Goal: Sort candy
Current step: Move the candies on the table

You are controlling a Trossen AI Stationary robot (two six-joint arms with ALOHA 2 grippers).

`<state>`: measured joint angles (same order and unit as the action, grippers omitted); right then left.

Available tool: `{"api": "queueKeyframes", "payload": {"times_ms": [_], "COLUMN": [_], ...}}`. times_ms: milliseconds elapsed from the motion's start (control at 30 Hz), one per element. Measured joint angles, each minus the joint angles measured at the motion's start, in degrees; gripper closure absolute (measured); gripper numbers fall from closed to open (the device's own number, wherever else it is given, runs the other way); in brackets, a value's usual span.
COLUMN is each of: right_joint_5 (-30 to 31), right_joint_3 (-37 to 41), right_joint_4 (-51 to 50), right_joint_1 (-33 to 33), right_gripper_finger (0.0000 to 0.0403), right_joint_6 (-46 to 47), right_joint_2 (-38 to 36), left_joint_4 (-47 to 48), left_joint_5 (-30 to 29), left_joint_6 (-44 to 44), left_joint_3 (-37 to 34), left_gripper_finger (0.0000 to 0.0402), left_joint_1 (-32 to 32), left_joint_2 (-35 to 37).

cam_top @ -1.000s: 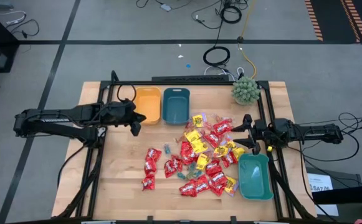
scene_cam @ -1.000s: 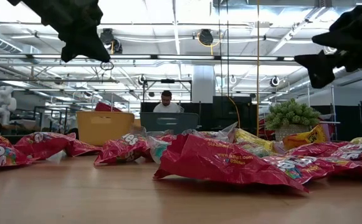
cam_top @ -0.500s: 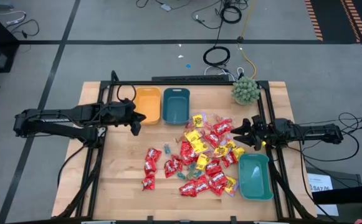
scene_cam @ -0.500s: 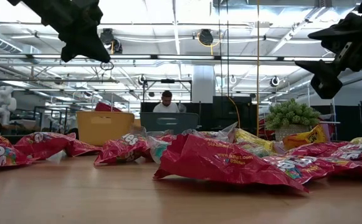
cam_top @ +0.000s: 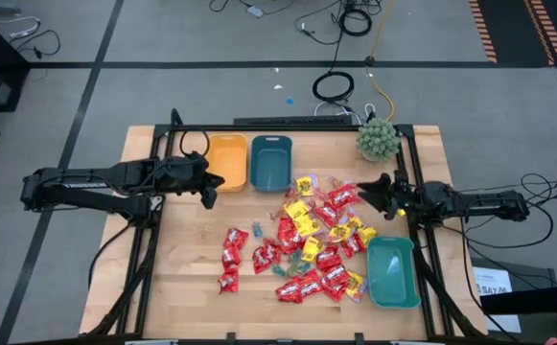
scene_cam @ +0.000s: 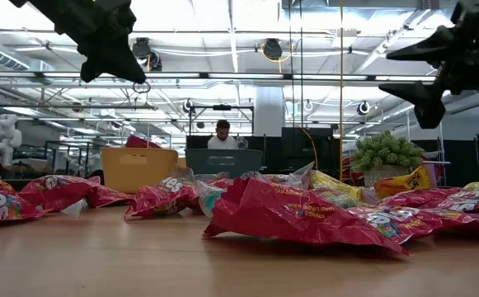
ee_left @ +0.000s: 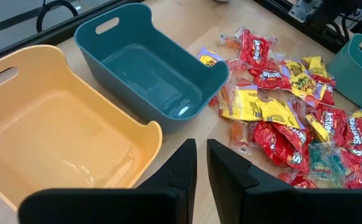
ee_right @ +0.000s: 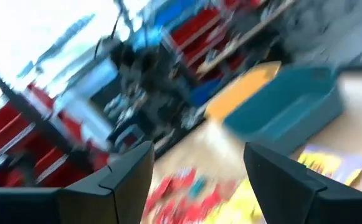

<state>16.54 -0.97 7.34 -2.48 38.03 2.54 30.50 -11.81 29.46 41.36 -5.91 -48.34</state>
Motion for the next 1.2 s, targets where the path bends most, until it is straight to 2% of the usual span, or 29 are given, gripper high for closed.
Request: {"api": "queueKeyframes", "payload": {"times_ms": [100, 200, 300, 400, 533, 700, 933, 1033, 1200], "right_joint_5": [4.19, 7.03, 8.96, 9.46, 9.24, 7.72, -1.19, -1.44, -1.42], "right_joint_3": [-1.88, -5.55, -10.95, -18.48, -31.8, -50.86, -76.51, -82.62, -83.04], "right_joint_4": [0.97, 1.07, 0.55, -3.03, -14.32, -32.39, -59.45, -69.96, -71.52], "right_joint_1": [0.0, 0.09, 0.64, 2.13, 5.19, 9.18, 13.76, 14.12, 14.76], "right_gripper_finger": [0.0161, 0.0161, 0.0162, 0.0171, 0.0191, 0.0203, 0.0187, 0.0172, 0.0144], "right_joint_6": [-2.91, -5.06, -6.93, -7.07, -4.11, 0.9, 4.4, 5.01, 9.91], "right_joint_2": [2.48, 7.18, 14.65, 24.38, 39.01, 57.72, 78.89, 84.41, 88.98], "left_joint_4": [0.0, 0.02, -0.07, -0.63, -6.28, -12.55, -13.0, -13.06, -13.05], "left_joint_5": [-0.87, -5.47, -8.56, -8.68, -8.07, -2.85, 3.05, 4.34, 4.48], "left_joint_6": [-2.91, -4.71, -8.05, -9.97, -10.37, -10.62, -13.47, -15.22, -18.26], "left_joint_3": [0.0, -0.02, -0.07, -1.52, -6.22, -10.72, -11.47, -11.47, -11.47], "left_gripper_finger": [0.0354, 0.0354, 0.0354, 0.0354, 0.0354, 0.0354, 0.0354, 0.0354, 0.0354], "left_joint_1": [0.0, 0.0, -0.02, 0.0, 0.0, 0.01, 0.02, 0.02, 0.02], "left_joint_2": [0.0, 0.3, 1.35, 3.16, 6.35, 8.99, 9.49, 9.49, 9.49]}}
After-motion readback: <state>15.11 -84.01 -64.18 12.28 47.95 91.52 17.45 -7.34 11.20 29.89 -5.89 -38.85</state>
